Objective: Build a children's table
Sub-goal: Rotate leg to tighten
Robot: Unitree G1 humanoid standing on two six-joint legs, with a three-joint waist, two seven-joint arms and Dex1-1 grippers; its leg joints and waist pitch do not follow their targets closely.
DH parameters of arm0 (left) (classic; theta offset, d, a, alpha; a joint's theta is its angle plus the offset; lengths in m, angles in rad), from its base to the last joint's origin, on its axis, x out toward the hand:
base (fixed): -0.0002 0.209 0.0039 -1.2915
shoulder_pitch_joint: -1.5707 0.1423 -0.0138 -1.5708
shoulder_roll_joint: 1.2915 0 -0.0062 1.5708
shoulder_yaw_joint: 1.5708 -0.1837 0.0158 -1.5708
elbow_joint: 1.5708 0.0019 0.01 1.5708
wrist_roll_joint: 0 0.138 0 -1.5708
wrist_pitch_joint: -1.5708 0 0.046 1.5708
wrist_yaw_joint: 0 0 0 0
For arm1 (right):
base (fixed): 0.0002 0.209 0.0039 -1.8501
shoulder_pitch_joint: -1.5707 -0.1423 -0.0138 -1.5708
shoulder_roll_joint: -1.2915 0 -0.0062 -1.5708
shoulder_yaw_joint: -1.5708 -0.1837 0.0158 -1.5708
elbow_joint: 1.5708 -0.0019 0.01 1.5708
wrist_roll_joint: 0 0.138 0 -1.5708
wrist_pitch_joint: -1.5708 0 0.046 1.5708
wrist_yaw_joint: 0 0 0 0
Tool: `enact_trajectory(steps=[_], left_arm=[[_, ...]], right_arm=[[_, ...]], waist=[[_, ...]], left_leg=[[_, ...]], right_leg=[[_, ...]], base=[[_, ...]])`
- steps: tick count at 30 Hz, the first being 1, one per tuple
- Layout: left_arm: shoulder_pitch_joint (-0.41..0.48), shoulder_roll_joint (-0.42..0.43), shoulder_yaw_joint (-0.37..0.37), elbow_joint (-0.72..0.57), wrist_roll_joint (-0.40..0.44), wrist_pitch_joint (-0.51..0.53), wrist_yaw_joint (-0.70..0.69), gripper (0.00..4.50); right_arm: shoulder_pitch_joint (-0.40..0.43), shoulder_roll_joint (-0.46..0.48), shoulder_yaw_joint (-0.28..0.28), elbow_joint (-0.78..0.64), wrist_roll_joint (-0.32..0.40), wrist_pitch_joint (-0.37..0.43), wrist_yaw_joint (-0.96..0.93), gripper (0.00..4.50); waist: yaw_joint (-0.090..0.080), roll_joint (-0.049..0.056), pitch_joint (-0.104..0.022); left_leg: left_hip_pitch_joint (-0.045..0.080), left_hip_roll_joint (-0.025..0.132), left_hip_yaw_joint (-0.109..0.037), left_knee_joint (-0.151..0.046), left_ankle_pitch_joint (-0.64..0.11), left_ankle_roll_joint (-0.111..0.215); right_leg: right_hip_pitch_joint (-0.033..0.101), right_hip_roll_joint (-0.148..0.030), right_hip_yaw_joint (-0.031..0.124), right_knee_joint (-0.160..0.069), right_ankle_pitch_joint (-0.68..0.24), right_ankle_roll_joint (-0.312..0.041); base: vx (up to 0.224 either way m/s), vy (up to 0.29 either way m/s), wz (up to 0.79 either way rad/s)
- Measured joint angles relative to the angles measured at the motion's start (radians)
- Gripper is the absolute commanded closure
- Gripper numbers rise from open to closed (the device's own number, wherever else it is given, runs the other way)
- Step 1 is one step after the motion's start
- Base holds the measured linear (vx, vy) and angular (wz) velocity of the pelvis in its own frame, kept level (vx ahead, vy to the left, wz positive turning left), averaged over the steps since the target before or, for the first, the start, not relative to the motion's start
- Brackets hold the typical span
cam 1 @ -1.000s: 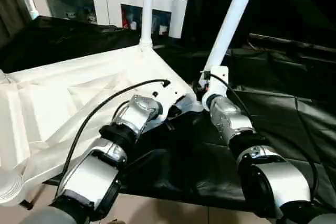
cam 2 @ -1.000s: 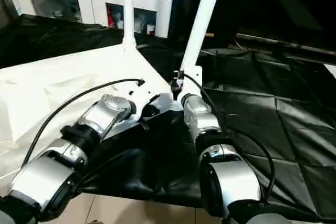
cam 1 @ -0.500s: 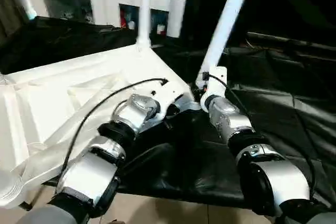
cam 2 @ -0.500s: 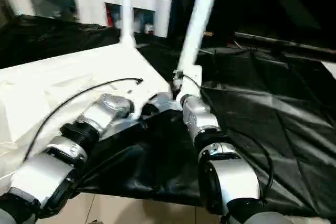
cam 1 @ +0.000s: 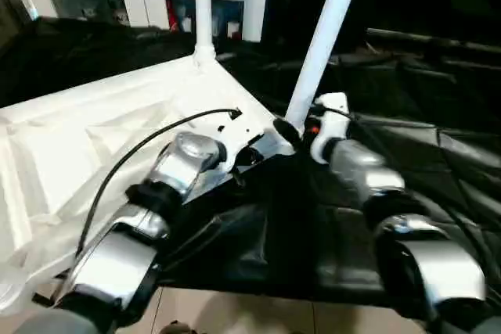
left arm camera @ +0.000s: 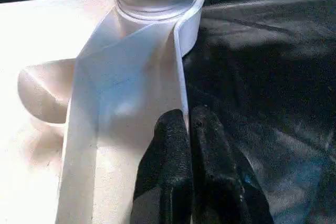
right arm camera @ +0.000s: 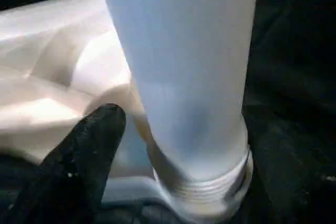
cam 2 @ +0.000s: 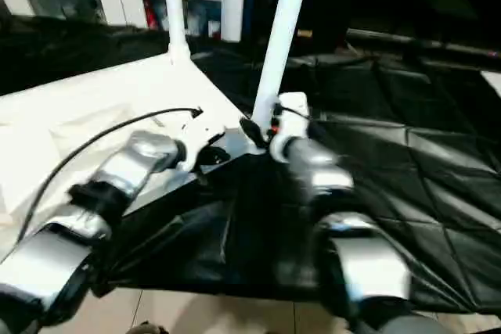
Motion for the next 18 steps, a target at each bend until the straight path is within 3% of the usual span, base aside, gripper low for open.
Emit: enact_trajectory(steps=[8,15,18], left_arm=[[0.084,0.123,-0.016,-0.129,-0.024,-0.077,-0.223,4.5],[0.129,0.187,-0.03,-0.207,-0.054,-0.099,-0.351,4.5],[0.139,0.194,-0.036,-0.223,-0.057,-0.11,-0.373,4.5]], right_arm=[[0.137,-0.159,0.141,-0.201,-0.03,0.008,0.398,0.44],[0.173,-0.185,0.205,-0.266,-0.04,-0.002,0.498,0.44],[0.174,-0.173,0.221,-0.267,-0.042,-0.021,0.506,0.44]], waist=[[0.006,-0.003,0.003],[0.006,-0.004,0.004],[0.014,-0.004,0.005]], left_leg=[[-0.005,0.0,0.001,0.007,-0.003,0.005],[-0.005,0.001,0.003,0.011,-0.003,0.005],[-0.006,0.001,0.005,0.012,-0.003,0.005]], right_leg=[[-0.002,-0.001,-0.001,0.001,-0.001,-0.001],[-0.002,-0.002,0.0,0.003,-0.001,-0.001],[-0.002,-0.003,0.0,0.003,-0.001,-0.001]], base=[[0.0,0.0,0.0],[0.0,0.0,0.0],[0.0,0.0,0.0]])
